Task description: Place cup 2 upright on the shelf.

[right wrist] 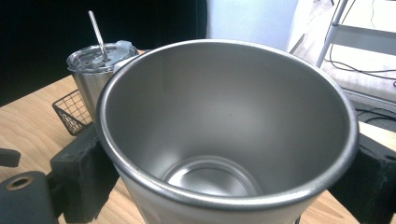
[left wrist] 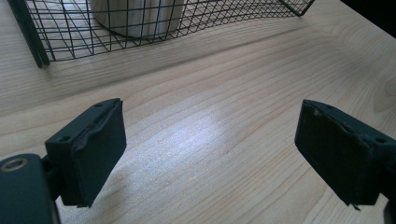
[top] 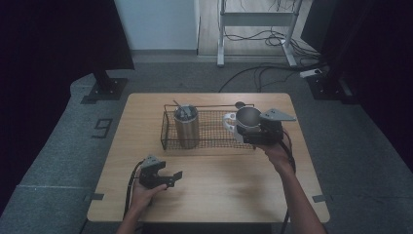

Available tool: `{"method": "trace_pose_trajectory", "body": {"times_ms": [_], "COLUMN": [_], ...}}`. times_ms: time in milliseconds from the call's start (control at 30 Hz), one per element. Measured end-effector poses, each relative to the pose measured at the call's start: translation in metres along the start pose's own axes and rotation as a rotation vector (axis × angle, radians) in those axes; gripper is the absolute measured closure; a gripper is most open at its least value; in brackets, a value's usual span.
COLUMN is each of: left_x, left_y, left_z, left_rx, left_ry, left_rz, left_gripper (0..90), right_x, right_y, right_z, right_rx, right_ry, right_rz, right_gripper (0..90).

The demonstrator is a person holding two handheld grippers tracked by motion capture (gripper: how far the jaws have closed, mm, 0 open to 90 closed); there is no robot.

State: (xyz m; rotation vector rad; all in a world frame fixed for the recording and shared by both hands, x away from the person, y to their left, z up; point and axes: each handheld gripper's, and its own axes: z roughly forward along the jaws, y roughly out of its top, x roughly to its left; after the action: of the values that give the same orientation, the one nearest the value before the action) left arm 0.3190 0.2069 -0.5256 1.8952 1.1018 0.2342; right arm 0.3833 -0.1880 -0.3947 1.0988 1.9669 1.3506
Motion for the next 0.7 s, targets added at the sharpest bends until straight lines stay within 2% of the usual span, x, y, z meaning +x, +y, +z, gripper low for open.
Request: {"method": "trace_pose_trajectory", "body": {"times_ms": [700], "left_x": [0.000], "left_y": [0.000], "left_z": [-0.001], "left_rx": [-0.002], "left_ry": [0.006], "left_rz": [0.001], "left_gripper": [9.9], "right_x": [-0.010], "right_y": [0.009], "right_z": [0.016], "right_rx": [0.016], "right_ry": [-0.019], "right_rz": [0.006], "right_gripper": [7.5]}}
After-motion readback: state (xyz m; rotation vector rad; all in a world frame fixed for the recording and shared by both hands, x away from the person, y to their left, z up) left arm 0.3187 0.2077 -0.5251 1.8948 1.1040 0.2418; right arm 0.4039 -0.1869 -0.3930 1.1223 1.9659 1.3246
